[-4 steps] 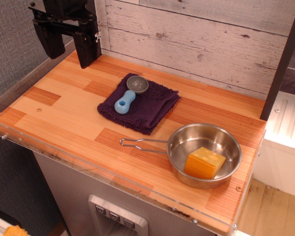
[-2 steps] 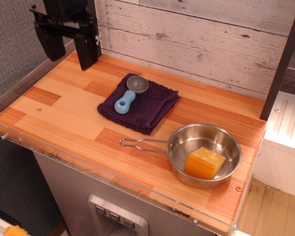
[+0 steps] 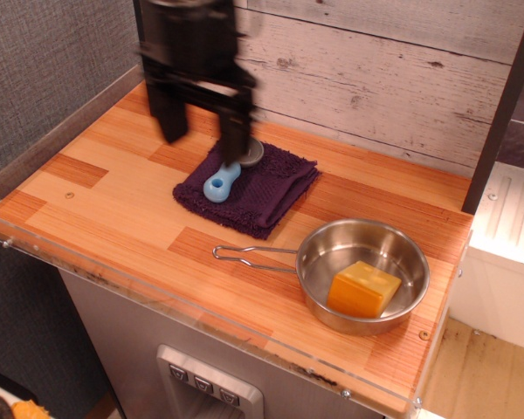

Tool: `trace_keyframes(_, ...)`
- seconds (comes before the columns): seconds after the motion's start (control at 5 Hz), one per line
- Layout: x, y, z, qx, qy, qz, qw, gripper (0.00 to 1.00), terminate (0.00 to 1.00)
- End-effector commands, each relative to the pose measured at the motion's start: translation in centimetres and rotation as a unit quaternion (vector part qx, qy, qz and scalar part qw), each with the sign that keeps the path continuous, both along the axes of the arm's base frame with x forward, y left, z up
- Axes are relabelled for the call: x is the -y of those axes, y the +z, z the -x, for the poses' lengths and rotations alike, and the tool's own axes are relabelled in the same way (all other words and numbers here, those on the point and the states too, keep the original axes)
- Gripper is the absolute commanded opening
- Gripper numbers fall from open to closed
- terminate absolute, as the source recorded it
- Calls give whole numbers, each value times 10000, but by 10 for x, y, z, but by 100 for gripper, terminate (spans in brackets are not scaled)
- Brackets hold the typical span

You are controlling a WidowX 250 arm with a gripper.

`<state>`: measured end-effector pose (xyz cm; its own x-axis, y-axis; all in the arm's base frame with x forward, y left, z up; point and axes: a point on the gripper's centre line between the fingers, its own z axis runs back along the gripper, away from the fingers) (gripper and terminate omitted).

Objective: Moove the cheese out of pan and place it onto the table.

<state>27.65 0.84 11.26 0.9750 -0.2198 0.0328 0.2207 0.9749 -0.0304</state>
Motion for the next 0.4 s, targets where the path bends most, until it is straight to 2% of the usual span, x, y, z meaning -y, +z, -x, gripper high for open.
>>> trace_keyframes(0.0,89,-7,15,237,-689,-231,9971,100,0)
trace_keyframes(0.2,107,-23,19,160,-566,-215,9980,100,0)
